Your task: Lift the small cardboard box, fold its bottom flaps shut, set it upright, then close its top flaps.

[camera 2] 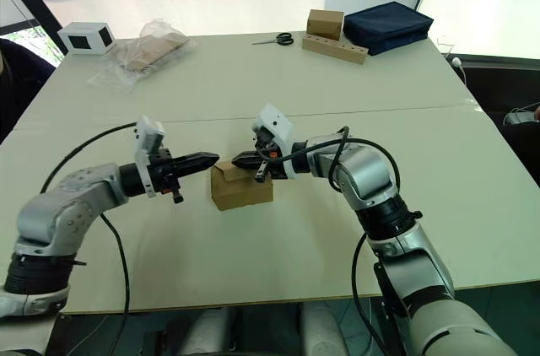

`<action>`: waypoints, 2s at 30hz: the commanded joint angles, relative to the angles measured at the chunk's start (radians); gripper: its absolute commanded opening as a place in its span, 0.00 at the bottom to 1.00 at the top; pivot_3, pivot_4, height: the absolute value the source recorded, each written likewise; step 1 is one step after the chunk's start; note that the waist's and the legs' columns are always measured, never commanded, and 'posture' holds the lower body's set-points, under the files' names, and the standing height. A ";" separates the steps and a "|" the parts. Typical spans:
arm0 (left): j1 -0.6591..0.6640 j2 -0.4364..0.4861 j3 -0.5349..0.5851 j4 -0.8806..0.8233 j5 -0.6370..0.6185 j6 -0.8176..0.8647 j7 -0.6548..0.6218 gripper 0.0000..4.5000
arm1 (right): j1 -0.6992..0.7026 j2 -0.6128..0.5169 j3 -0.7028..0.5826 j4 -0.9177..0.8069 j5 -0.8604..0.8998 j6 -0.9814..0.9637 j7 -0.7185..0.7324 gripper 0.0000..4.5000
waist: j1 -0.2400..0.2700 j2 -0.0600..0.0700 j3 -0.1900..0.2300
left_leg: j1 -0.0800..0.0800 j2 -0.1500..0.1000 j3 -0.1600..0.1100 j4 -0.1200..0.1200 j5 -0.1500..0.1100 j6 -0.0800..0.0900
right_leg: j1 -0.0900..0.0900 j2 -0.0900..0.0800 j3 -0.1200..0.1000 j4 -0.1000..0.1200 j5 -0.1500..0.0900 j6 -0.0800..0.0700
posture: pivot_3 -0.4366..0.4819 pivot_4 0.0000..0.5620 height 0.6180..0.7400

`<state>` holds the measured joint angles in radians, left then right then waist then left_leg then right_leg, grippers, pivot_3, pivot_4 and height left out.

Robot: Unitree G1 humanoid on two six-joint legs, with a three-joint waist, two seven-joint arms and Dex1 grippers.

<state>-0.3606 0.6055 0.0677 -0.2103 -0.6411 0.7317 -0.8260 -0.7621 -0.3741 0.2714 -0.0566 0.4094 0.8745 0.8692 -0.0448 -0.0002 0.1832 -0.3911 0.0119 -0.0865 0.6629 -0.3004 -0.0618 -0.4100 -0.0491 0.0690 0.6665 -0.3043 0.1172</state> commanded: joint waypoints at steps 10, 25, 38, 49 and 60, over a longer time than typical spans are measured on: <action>-0.032 -0.040 0.018 0.066 0.033 -0.063 0.005 0.00 | 0.015 -0.071 -0.059 -0.136 0.016 -0.061 0.019 0.27 | 0.002 0.000 0.000 | 0.000 0.000 0.000 0.000 0.000 0.001 | 0.000 -0.001 0.000 0.000 0.000 0.000 | 0.48 0.27 1.00; -0.008 -0.046 -0.001 0.075 0.045 -0.085 -0.019 0.00 | 0.030 -0.119 0.060 -0.108 -0.119 -0.188 0.042 0.63 | 0.001 0.000 0.000 | 0.000 0.000 0.000 0.000 0.000 0.001 | 0.000 0.000 0.000 0.000 0.000 0.000 | 0.48 0.27 1.00; -0.004 -0.049 -0.008 0.061 0.046 -0.075 -0.008 0.00 | 0.015 -0.097 0.093 -0.036 -0.228 -0.252 0.016 0.63 | 0.001 0.000 0.000 | 0.000 0.000 0.000 0.000 0.000 0.000 | 0.000 0.000 0.000 0.000 0.000 0.000 | 0.48 0.27 1.00; -0.010 -0.052 -0.018 0.089 0.061 -0.090 -0.014 0.00 | 0.024 -0.082 0.103 -0.025 -0.278 -0.280 -0.001 0.63 | 0.001 0.000 0.000 | 0.000 0.000 0.000 0.000 0.000 0.000 | 0.000 0.000 0.000 0.000 0.000 0.000 | 0.48 0.27 1.00; -0.016 -0.046 -0.038 0.118 0.101 -0.129 -0.036 0.00 | 0.047 -0.046 0.040 -0.085 -0.171 -0.211 0.045 0.63 | 0.002 0.000 0.000 | 0.000 0.000 0.000 0.000 0.000 0.000 | 0.001 0.000 0.000 0.000 0.000 0.000 | 0.48 0.27 1.00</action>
<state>-0.3693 0.5519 0.0491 -0.0981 -0.5644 0.6151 -0.8532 -0.7161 -0.4340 0.3496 -0.0865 0.1818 0.6357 0.8957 -0.0430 -0.0004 0.1831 -0.3911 0.0116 -0.0869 0.6632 -0.3001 -0.0623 -0.4093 -0.0494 0.0688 0.6662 -0.3043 0.1172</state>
